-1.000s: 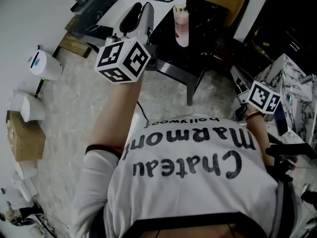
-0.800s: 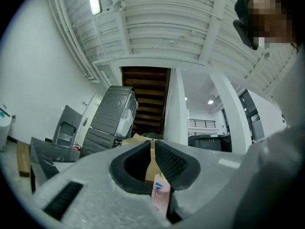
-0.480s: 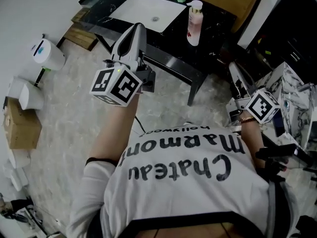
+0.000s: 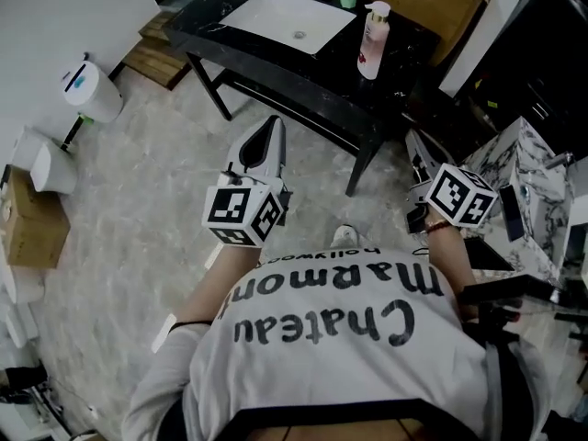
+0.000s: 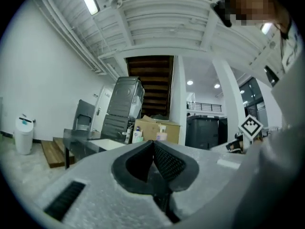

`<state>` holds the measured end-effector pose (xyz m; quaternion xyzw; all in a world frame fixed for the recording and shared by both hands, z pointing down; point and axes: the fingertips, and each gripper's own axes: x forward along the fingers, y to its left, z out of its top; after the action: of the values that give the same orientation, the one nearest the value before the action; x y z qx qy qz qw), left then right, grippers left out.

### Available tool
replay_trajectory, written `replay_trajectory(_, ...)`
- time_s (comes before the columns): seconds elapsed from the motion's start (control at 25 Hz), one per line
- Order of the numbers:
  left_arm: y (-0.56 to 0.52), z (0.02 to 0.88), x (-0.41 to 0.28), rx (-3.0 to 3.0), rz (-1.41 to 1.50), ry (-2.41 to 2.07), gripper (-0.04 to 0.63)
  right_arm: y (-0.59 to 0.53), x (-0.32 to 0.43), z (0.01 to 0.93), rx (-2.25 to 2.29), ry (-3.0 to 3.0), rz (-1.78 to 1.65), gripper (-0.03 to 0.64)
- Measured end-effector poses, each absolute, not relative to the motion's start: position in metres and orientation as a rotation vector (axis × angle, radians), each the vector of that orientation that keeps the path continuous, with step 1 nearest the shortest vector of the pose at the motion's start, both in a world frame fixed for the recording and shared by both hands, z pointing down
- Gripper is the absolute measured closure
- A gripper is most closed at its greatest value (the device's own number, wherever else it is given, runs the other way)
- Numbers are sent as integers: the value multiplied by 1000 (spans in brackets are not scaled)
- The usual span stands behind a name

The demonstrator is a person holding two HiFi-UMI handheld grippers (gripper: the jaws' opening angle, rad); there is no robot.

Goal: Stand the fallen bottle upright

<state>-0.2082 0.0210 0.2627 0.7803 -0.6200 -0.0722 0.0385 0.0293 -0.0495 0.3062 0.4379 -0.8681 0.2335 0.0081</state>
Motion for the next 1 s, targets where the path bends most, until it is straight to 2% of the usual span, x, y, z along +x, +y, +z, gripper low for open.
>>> replay_trajectory(0.2,69,352,-226,2178,-90,-1848,581,-9,49,354,1438,-2566,828,607)
replay_trajectory(0.36,95,389,-231,2073,-66,-1797,581,19,69,390,1492,-2453,939,607)
replay_trajectory(0.72,120,416,-202,2086,-22,-1649,581,63,81,418,1486,-2366,946,607)
replay_trajectory(1.0,123,412,-213,2053,-70,-1677,581,71,91,422,1502,-2344,968,607)
